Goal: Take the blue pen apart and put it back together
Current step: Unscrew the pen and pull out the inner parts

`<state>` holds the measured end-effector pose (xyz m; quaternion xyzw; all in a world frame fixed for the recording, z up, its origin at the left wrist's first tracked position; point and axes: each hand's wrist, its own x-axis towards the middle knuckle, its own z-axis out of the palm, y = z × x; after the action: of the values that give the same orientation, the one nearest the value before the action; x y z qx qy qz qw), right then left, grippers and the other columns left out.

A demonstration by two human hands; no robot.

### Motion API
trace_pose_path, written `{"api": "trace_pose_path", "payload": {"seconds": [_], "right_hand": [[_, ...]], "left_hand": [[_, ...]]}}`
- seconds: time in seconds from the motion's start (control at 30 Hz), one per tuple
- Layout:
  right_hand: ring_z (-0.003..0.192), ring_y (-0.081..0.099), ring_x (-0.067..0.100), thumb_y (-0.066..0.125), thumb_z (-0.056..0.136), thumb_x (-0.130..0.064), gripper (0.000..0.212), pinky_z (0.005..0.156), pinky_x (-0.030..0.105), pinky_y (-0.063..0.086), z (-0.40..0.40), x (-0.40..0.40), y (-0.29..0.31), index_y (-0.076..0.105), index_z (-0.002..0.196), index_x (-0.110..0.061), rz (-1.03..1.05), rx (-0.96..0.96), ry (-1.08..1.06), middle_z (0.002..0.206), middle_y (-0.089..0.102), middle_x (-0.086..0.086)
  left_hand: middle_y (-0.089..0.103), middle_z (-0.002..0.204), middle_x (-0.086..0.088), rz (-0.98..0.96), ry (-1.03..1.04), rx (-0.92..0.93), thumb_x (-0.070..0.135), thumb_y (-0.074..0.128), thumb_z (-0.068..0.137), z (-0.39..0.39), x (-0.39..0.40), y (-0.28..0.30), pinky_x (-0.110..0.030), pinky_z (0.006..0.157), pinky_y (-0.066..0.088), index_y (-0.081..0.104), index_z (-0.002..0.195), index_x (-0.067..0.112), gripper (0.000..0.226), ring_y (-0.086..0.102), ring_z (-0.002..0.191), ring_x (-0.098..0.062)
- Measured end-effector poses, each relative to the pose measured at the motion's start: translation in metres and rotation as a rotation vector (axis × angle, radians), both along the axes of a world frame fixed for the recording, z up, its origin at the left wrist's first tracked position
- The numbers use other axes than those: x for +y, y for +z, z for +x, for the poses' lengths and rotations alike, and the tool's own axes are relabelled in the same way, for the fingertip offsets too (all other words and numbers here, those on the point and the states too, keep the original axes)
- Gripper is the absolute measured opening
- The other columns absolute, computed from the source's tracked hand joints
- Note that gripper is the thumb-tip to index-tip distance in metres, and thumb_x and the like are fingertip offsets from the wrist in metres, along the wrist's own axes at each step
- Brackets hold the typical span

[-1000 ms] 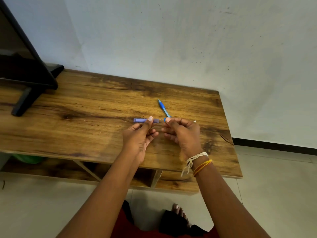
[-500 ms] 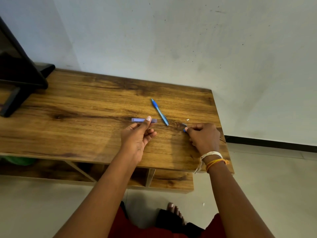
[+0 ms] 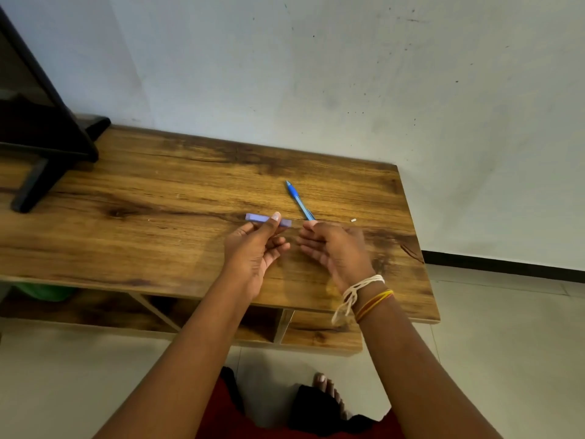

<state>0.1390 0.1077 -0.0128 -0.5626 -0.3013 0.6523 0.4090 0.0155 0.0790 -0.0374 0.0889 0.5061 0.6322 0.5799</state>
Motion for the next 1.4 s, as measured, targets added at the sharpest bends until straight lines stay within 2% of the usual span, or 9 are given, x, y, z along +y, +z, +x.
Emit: {"api": "trace_pose_path", "payload": {"seconds": [0.1, 0.23, 0.33, 0.43, 0.67, 0.9, 1.0, 1.17, 1.4], "right_hand": [[0.066, 0.07, 0.019, 0.051, 0.096, -0.003, 0.018, 0.066, 0.024, 0.059, -0.014, -0.003, 0.001, 0.065, 0.09, 0.004, -0.102, 0.211, 0.09, 0.079, 0.069, 0.016], [0.063, 0.073, 0.019, 0.048, 0.098, -0.004, 0.02, 0.066, 0.025, 0.059, -0.023, -0.002, 0.0, 0.064, 0.092, 0.007, -0.21, 0.338, 0.123, 0.074, 0.073, 0.016], [0.06, 0.073, 0.019, 0.047, 0.098, -0.003, 0.022, 0.061, 0.024, 0.06, -0.027, -0.004, -0.001, 0.065, 0.09, 0.007, -0.243, 0.367, 0.132, 0.07, 0.074, 0.015], [0.062, 0.074, 0.019, 0.048, 0.098, -0.002, 0.021, 0.062, 0.024, 0.06, -0.027, -0.004, -0.001, 0.065, 0.091, 0.008, -0.244, 0.377, 0.129, 0.072, 0.074, 0.016], [0.068, 0.075, 0.021, 0.047, 0.096, 0.005, 0.018, 0.063, 0.024, 0.061, -0.026, -0.004, -0.005, 0.064, 0.101, 0.01, -0.242, 0.381, 0.136, 0.08, 0.075, 0.018], [0.063, 0.074, 0.017, 0.045, 0.095, 0.008, 0.023, 0.064, 0.023, 0.06, -0.026, -0.003, -0.007, 0.067, 0.09, 0.006, -0.247, 0.432, 0.146, 0.073, 0.074, 0.014], [0.067, 0.075, 0.018, 0.044, 0.095, 0.01, 0.022, 0.062, 0.021, 0.061, -0.026, -0.002, -0.009, 0.066, 0.096, 0.007, -0.248, 0.447, 0.153, 0.077, 0.074, 0.015], [0.071, 0.075, 0.02, 0.05, 0.091, 0.012, 0.018, 0.062, 0.022, 0.061, -0.025, -0.002, -0.012, 0.065, 0.098, 0.007, -0.232, 0.453, 0.134, 0.082, 0.075, 0.018], [0.067, 0.075, 0.017, 0.066, 0.083, 0.008, 0.01, 0.057, 0.02, 0.059, -0.024, -0.002, -0.013, 0.07, 0.089, 0.002, -0.11, 0.285, 0.082, 0.078, 0.076, 0.016]], "left_hand": [[0.07, 0.065, -0.004, 0.009, -0.017, 0.078, 0.012, 0.073, 0.081, -0.01, -0.002, 0.0, -0.022, 0.05, 0.053, 0.07, 0.079, 0.008, 0.006, 0.06, 0.049, -0.007], [0.07, 0.07, -0.008, -0.006, -0.043, 0.288, 0.013, 0.074, 0.081, -0.021, -0.004, -0.001, -0.022, 0.051, 0.053, 0.071, 0.08, 0.009, 0.006, 0.059, 0.052, -0.008], [0.071, 0.064, -0.001, 0.014, -0.044, 0.49, 0.015, 0.074, 0.081, -0.022, -0.005, -0.001, -0.023, 0.051, 0.055, 0.072, 0.078, 0.014, 0.004, 0.062, 0.052, -0.006], [0.069, 0.058, 0.004, 0.033, -0.023, 0.553, 0.015, 0.074, 0.08, -0.023, -0.006, -0.001, -0.021, 0.048, 0.054, 0.071, 0.075, 0.017, 0.007, 0.063, 0.05, -0.003], [0.068, 0.065, -0.004, 0.0, 0.004, 0.553, 0.016, 0.074, 0.08, -0.024, -0.007, -0.004, -0.023, 0.049, 0.055, 0.071, 0.074, 0.017, 0.007, 0.061, 0.049, -0.004], [0.073, 0.075, -0.006, 0.116, -0.033, 0.826, 0.018, 0.074, 0.08, -0.02, -0.007, -0.005, -0.025, 0.049, 0.054, 0.073, 0.083, 0.015, 0.004, 0.07, 0.063, -0.016], [0.073, 0.075, -0.005, 0.13, -0.034, 0.799, 0.016, 0.071, 0.082, -0.02, -0.007, -0.003, -0.023, 0.05, 0.054, 0.073, 0.083, 0.018, 0.003, 0.068, 0.062, -0.013], [0.068, 0.062, 0.001, 0.011, 0.007, 0.576, 0.017, 0.072, 0.082, -0.02, -0.006, -0.001, -0.024, 0.052, 0.056, 0.072, 0.074, 0.02, 0.009, 0.062, 0.052, -0.005], [0.07, 0.073, -0.009, -0.058, 0.02, 0.285, 0.017, 0.077, 0.077, -0.022, -0.005, 0.0, -0.027, 0.055, 0.053, 0.071, 0.079, 0.009, 0.01, 0.06, 0.054, -0.009]]}}
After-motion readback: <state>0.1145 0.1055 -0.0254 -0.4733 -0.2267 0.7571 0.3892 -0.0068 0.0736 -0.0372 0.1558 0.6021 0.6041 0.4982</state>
